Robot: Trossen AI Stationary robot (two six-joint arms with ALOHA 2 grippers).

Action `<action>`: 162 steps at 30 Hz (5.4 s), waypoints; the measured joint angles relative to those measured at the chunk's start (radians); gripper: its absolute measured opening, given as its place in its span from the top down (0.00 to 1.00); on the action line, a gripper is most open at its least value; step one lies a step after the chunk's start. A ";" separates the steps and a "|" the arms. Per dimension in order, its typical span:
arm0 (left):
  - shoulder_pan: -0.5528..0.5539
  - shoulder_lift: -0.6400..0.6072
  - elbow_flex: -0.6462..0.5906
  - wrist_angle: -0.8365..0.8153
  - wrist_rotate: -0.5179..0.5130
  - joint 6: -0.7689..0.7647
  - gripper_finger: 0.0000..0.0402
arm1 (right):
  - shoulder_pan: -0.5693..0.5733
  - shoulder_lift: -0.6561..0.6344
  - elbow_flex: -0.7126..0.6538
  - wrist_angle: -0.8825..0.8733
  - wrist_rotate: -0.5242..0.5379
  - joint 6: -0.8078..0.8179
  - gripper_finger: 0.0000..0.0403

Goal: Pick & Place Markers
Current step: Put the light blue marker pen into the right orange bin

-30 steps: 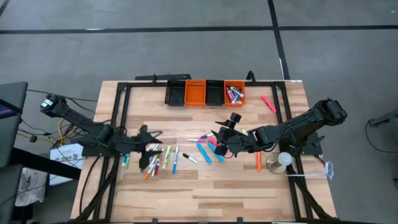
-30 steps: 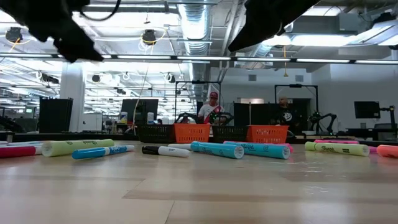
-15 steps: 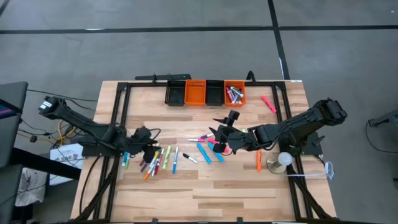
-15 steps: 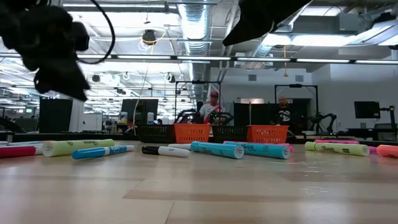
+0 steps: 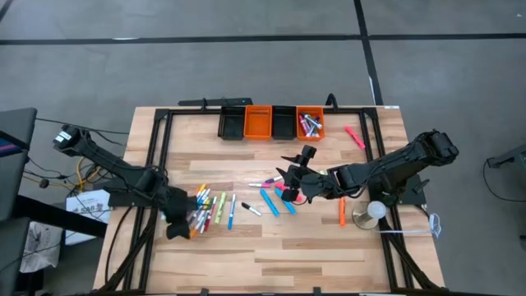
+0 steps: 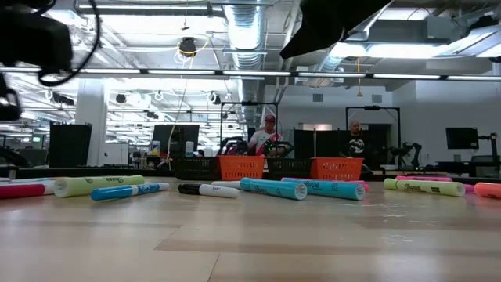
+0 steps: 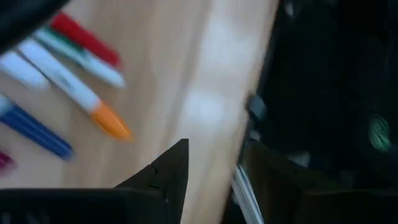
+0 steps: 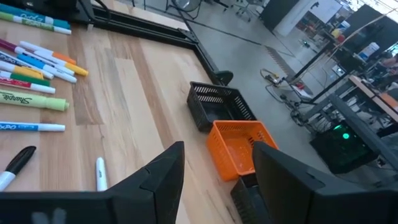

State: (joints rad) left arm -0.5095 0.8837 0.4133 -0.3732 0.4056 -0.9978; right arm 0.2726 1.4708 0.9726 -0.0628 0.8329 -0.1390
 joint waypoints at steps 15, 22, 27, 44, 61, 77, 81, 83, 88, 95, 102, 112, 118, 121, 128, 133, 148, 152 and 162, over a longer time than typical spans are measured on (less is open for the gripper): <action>-0.008 0.000 0.001 -0.428 0.017 -0.112 0.74 | 0.000 0.002 0.000 -0.004 -0.098 0.000 0.55; 0.001 0.001 0.001 -0.442 -0.191 -0.100 0.77 | 0.000 0.002 0.000 -0.004 -0.101 0.001 0.56; 0.001 0.010 0.001 -0.500 -0.236 -0.163 0.79 | 0.000 0.002 0.000 -0.004 -0.102 0.001 0.56; -0.082 0.013 0.091 -0.509 -0.147 -0.383 0.81 | 0.000 0.003 0.000 -0.004 -0.104 0.001 0.56; -0.321 0.142 0.130 -0.598 -0.361 -0.889 0.81 | 0.000 0.003 0.000 -0.020 -0.104 0.028 0.55; -0.321 0.389 0.181 -0.583 -0.385 -0.867 0.81 | 0.000 0.003 0.000 -0.019 -0.104 0.035 0.56; -0.321 0.389 0.210 -0.587 -0.439 -0.868 0.81 | 0.000 0.003 0.000 -0.019 -0.104 0.035 0.56; -0.321 0.389 0.215 -0.596 -0.441 -0.879 0.81 | 0.000 0.003 0.000 -0.019 -0.105 0.035 0.56; -0.321 0.398 0.214 -0.672 -0.440 -0.927 0.81 | 0.000 0.003 0.000 -0.020 -0.138 0.037 0.56; -0.321 0.418 0.216 -0.719 -0.403 -0.968 0.81 | 0.001 0.003 0.000 -0.060 -0.180 0.077 0.56; -0.320 0.514 0.215 -0.722 -0.291 -0.967 0.81 | 0.004 0.003 0.000 -0.080 -0.182 0.089 0.56; -0.320 0.584 0.215 -0.721 -0.258 -0.952 0.81 | 0.004 0.003 0.000 -0.079 -0.182 0.089 0.56; -0.314 0.582 0.197 -0.691 -0.252 -0.951 0.81 | 0.004 0.003 0.000 -0.079 -0.182 0.089 0.56; -0.302 0.580 0.179 -0.675 -0.247 -0.943 0.81 | 0.004 0.003 0.000 -0.079 -0.182 0.089 0.56; -0.265 0.581 0.174 -0.667 -0.246 -0.895 0.81 | 0.004 0.003 0.000 -0.079 -0.182 0.089 0.55; -0.251 0.581 0.173 -0.665 -0.273 -0.862 0.81 | 0.004 0.003 0.000 -0.079 -0.182 0.089 0.56; -0.251 0.581 0.173 -0.646 -0.300 -0.794 0.81 | 0.008 0.003 0.000 -0.079 -0.182 0.089 0.56; -0.251 0.582 0.183 -0.638 -0.317 -0.786 0.80 | 0.008 0.003 0.000 -0.079 -0.182 0.098 0.56; -0.256 0.582 0.215 -0.543 -0.404 -0.714 0.78 | 0.008 0.003 0.000 -0.079 -0.182 0.113 0.56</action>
State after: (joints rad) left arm -0.7658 1.4654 0.6281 -0.9157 0.0012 -1.7121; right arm 0.2810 1.4734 0.9726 -0.1421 0.6510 -0.0257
